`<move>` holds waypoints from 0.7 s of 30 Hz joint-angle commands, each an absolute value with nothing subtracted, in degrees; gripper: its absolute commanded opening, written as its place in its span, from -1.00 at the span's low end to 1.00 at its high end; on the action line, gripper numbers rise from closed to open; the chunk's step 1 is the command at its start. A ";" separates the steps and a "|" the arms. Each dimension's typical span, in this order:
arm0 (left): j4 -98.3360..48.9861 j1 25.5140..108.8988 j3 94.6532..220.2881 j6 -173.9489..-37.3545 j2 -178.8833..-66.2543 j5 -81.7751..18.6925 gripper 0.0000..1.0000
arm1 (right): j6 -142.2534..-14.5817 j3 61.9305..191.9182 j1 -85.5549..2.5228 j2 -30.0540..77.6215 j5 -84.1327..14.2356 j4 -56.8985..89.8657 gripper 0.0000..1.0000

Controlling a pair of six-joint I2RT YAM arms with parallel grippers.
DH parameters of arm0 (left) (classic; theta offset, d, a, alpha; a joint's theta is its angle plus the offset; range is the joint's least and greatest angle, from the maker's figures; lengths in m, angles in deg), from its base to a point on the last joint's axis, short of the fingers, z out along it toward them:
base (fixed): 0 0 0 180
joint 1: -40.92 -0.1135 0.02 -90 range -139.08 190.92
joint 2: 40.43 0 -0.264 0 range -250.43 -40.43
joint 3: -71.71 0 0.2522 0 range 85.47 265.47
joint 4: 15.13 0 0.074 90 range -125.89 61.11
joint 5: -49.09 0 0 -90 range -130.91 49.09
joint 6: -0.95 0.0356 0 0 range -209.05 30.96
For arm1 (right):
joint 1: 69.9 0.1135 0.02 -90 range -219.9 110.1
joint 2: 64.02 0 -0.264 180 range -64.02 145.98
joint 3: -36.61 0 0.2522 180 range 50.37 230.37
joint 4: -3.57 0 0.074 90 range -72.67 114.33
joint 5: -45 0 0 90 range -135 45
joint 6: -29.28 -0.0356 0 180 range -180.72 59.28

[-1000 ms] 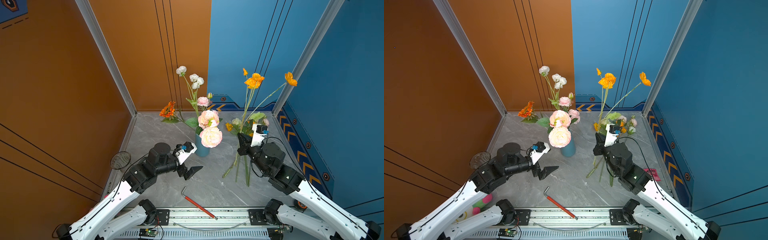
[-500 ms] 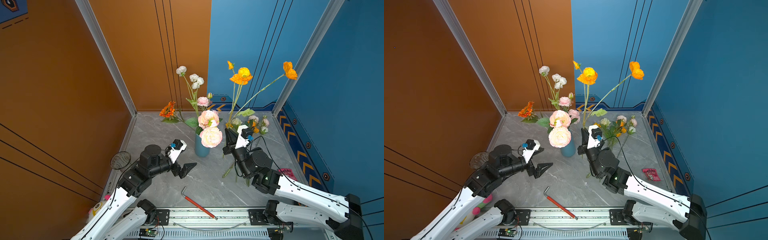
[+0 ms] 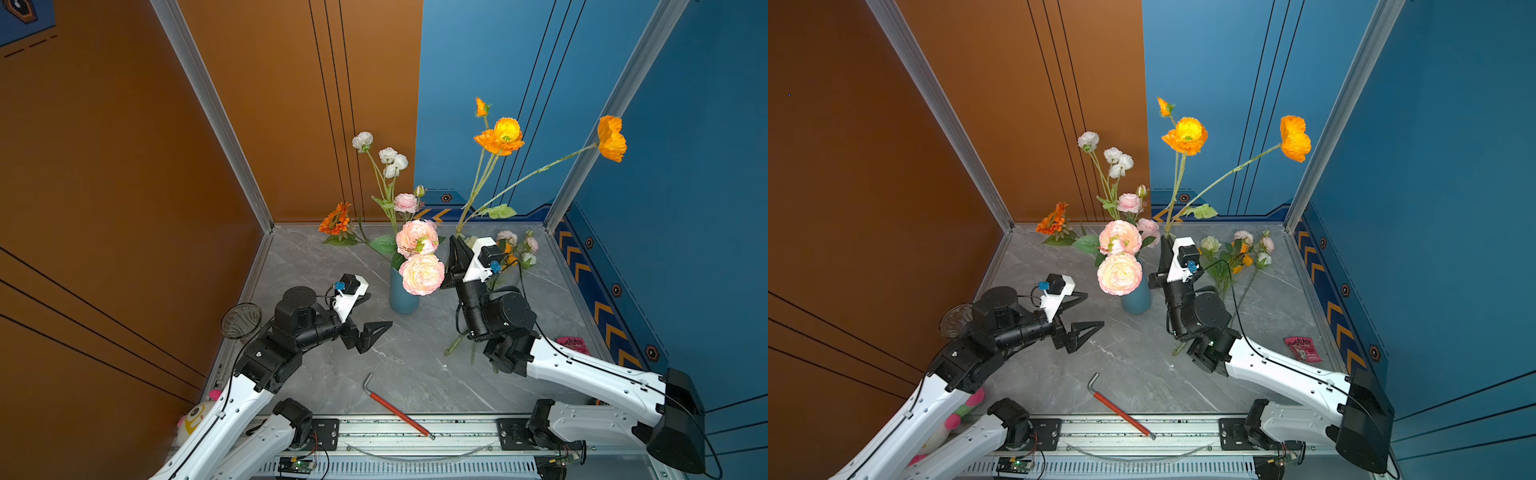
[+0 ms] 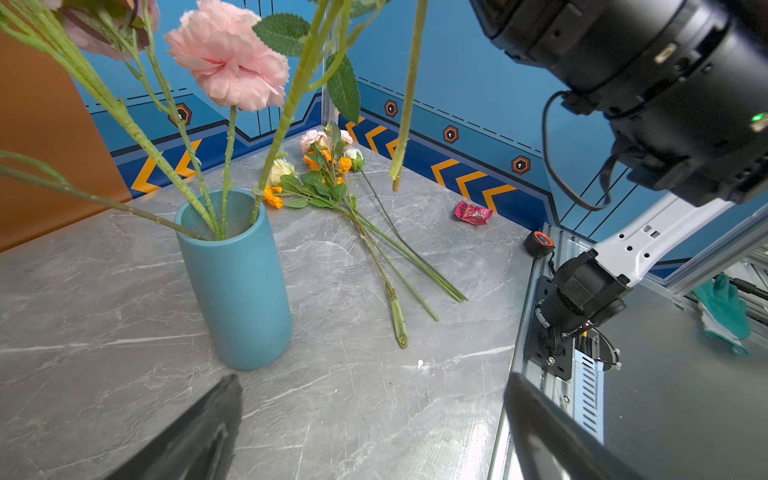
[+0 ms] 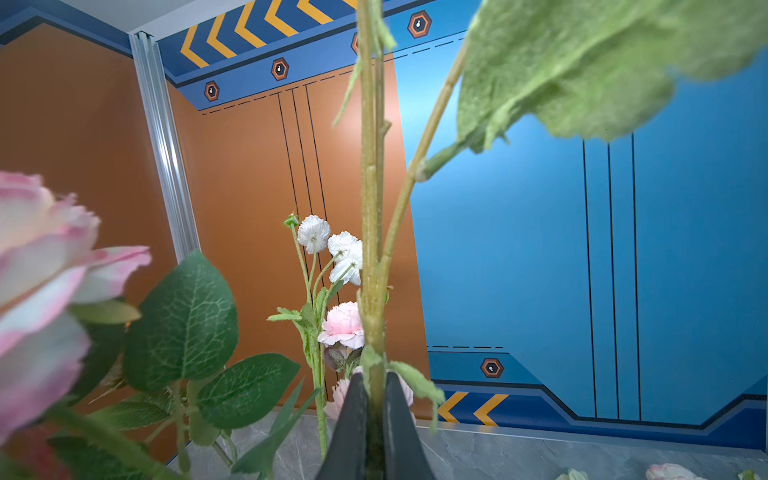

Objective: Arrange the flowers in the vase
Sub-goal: 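Lift the orange poppies with the right gripper while the left draws back, then carry the orange poppies over the teal vase and lower the stems in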

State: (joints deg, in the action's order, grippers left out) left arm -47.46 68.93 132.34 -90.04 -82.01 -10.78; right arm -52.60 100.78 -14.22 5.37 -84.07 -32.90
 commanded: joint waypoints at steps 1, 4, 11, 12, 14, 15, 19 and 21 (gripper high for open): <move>-46.20 68.12 131.46 -90.63 -81.83 -8.92 0.96 | -51.90 103.28 -14.72 9.38 -83.78 -42.25 -1.00; -46.21 67.78 131.45 -90.60 -81.89 -8.58 0.96 | -50.17 104.19 -14.74 14.09 -84.72 -48.38 -1.00; -46.25 67.42 131.43 -90.66 -82.17 -7.52 0.96 | -47.63 106.38 -14.82 21.83 -85.27 -58.34 -1.00; -46.24 67.38 131.49 -90.71 -82.27 -7.36 0.96 | -47.18 106.78 -14.88 22.74 -85.57 -59.16 -1.00; -46.19 67.37 131.46 -90.82 -82.44 -7.16 0.96 | -46.94 107.61 -15.22 24.22 -85.43 -59.87 -1.00; -46.21 67.37 131.45 -90.97 -82.53 -7.07 0.96 | -47.09 108.07 -15.31 24.73 -85.44 -59.96 -1.00; -45.89 67.37 131.40 -91.24 -82.63 -6.86 0.96 | -46.37 109.29 -15.71 26.90 -85.39 -61.65 -1.00; -45.77 67.37 131.31 -91.41 -82.53 -6.86 0.96 | -46.13 109.56 -16.06 28.12 -85.49 -63.54 -1.00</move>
